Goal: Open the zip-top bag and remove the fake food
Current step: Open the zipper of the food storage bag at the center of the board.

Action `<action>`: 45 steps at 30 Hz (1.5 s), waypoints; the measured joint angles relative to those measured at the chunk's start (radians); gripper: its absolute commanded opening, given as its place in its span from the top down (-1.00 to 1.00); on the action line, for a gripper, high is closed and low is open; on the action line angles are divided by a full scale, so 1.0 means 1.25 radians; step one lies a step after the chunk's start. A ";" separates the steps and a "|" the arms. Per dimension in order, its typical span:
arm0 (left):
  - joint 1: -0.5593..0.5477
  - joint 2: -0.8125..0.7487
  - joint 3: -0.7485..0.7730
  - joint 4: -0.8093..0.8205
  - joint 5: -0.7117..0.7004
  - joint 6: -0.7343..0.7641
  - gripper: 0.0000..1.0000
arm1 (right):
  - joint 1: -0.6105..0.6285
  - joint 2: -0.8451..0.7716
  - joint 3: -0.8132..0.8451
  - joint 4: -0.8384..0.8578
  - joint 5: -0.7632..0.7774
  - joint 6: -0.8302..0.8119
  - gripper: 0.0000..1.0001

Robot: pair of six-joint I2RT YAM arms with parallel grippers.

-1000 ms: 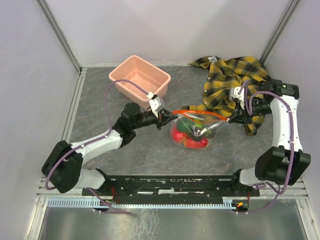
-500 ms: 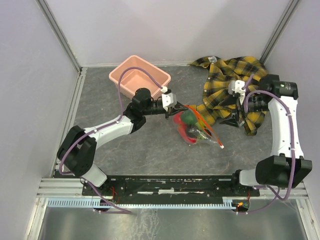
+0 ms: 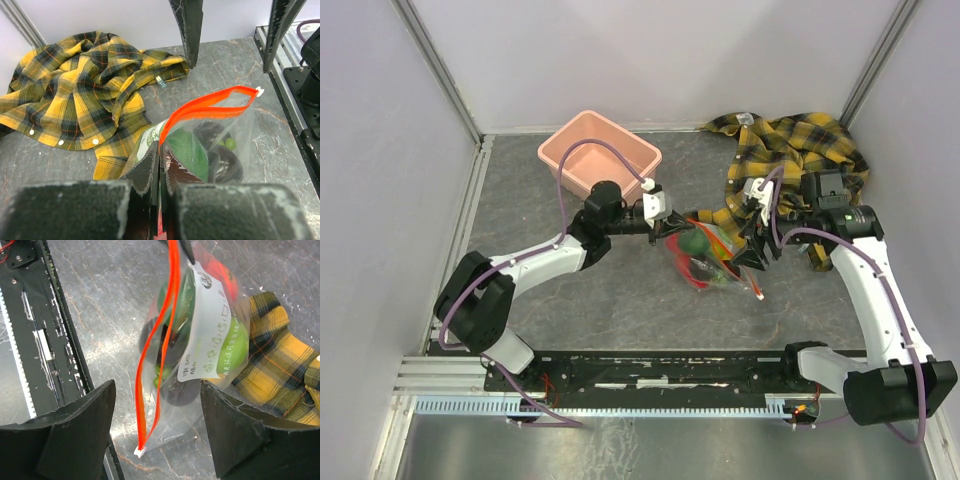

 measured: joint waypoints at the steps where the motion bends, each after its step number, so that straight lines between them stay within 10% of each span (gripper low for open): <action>1: 0.000 0.000 -0.002 0.001 0.000 -0.001 0.94 | 0.003 0.001 -0.005 0.014 0.010 0.013 -0.43; 22: 0.000 -0.023 -0.036 0.005 -0.002 -0.027 0.94 | 0.125 0.052 -0.056 0.103 0.146 0.087 0.09; 29: 0.000 -0.039 -0.053 0.005 -0.006 -0.036 0.94 | 0.151 0.053 -0.065 0.110 0.192 0.099 0.96; 34: 0.000 -0.056 -0.074 0.005 -0.046 -0.072 -0.02 | 0.152 0.067 -0.040 0.107 0.225 0.116 0.97; 40: 0.033 -0.140 -0.089 -0.032 -0.146 -0.269 -0.46 | 0.164 0.092 0.040 0.110 0.164 0.149 0.97; 42: 0.049 -0.207 -0.119 -0.045 -0.179 -0.328 -0.97 | 0.186 0.105 0.045 0.114 0.136 0.160 0.97; 45: 0.054 -0.324 -0.186 -0.062 -0.237 -0.415 -0.98 | 0.221 0.133 0.038 0.124 0.103 0.180 0.97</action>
